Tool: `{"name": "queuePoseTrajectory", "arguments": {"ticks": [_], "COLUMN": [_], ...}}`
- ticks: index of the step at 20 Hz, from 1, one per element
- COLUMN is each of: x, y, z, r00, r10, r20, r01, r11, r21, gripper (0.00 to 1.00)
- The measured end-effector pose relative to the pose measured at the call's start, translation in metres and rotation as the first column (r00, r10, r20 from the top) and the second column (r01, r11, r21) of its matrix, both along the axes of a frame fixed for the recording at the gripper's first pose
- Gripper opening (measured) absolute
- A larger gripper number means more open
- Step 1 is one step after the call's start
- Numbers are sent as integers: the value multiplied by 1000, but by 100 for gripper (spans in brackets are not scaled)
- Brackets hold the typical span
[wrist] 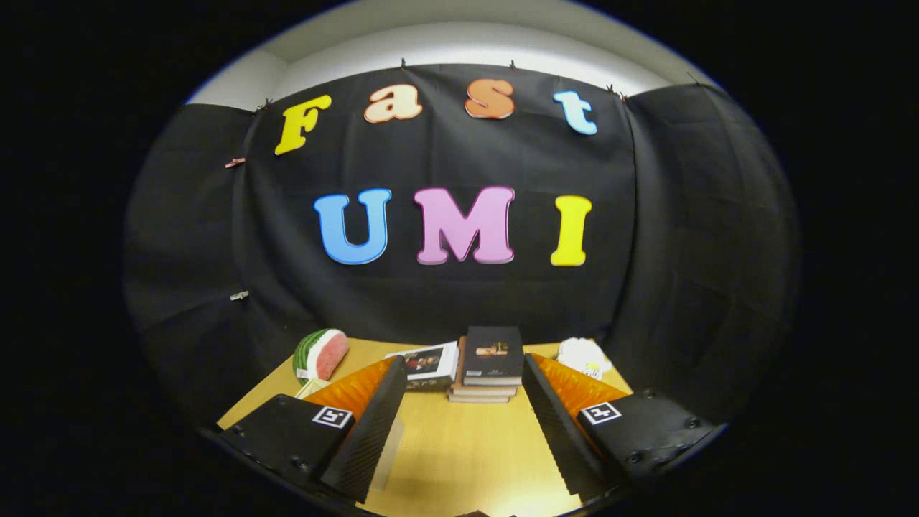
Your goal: Open the storage box then place both shoes into the box .Put the left shoe in first, then the right shoe, with the right side of both shoes facing outward in a uniform manner.
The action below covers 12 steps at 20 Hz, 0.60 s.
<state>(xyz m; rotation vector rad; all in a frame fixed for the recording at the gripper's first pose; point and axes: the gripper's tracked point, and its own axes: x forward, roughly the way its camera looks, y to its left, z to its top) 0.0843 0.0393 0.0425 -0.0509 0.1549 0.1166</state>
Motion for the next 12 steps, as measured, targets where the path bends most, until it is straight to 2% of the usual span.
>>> {"name": "queuePoseTrajectory", "arguments": {"ticks": [2,8,12], "x": [0,9,18], "y": [-13,-43,-62], "z": [10,7,12], "r00": [998,993,981], "r10": [14,50,80], "r20": [66,108,179], "r01": [-13,-58,-92], "r11": [1000,996,994], "r21": [-14,72,59], "gripper": [99,98,99]}}
